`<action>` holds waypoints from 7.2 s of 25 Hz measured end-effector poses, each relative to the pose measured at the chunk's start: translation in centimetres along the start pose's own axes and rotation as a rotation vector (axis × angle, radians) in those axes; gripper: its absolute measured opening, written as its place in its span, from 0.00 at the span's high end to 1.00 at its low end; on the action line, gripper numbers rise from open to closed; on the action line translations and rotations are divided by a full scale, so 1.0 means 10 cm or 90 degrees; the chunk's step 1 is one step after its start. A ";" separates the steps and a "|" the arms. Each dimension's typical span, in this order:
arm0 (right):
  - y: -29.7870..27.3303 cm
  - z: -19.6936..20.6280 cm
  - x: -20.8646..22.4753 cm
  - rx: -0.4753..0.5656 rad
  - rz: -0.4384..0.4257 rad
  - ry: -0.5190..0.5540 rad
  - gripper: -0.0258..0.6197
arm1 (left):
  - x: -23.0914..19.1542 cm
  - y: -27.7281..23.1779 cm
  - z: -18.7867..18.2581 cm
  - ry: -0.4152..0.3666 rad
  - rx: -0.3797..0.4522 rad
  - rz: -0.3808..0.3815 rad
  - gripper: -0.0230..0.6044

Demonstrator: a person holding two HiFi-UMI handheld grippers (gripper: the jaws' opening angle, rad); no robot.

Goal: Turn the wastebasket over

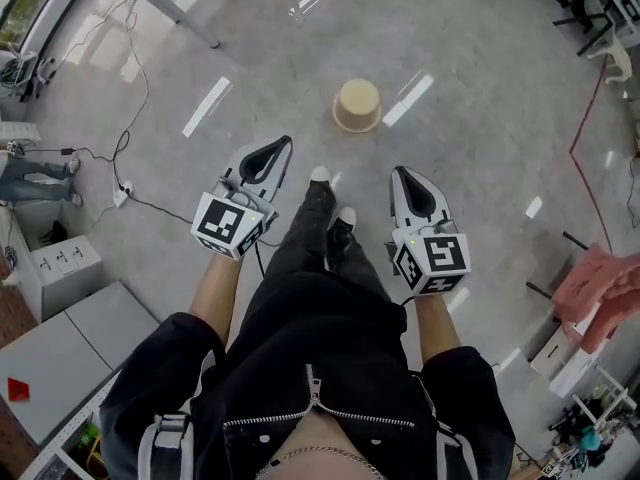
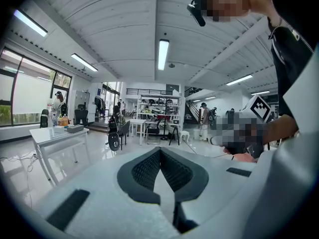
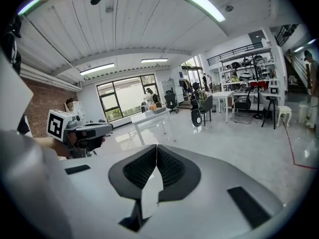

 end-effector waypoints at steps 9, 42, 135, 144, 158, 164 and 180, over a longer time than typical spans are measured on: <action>-0.58 -0.58 0.36 -0.005 0.047 -0.008 0.94 | -0.57 -0.78 -0.29 -0.005 0.004 0.050 0.96; -2.80 -1.14 1.92 -0.010 0.081 -0.030 0.94 | -1.85 -3.35 0.14 -0.082 -0.056 0.145 0.96; -7.19 3.94 3.81 -0.226 -0.158 -0.131 0.41 | -1.89 -6.51 6.05 0.100 -0.141 0.305 0.28; -7.05 3.79 3.82 -0.164 -0.124 -0.066 0.41 | -1.84 -6.52 5.86 -0.008 -0.115 0.272 0.28; -6.78 3.66 3.87 -0.066 -0.017 0.156 0.41 | -1.66 -6.49 5.82 -0.011 -0.098 0.290 0.28; -6.59 3.72 3.75 -0.088 -0.176 0.012 0.41 | -1.58 -6.30 5.97 -0.016 -0.116 0.311 0.28; -6.78 3.47 3.76 -0.086 -0.139 0.018 0.42 | -1.52 -6.24 6.23 0.017 -0.136 0.328 0.28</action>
Point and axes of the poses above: the fingertips, and each gripper's own axes: y backward along the fingers, x to its right, z out of its underside, the point moved 1 cm from there along y, backward along the fingers, and after that the axes turned 14 degrees about -x, right-handed, at the moved point
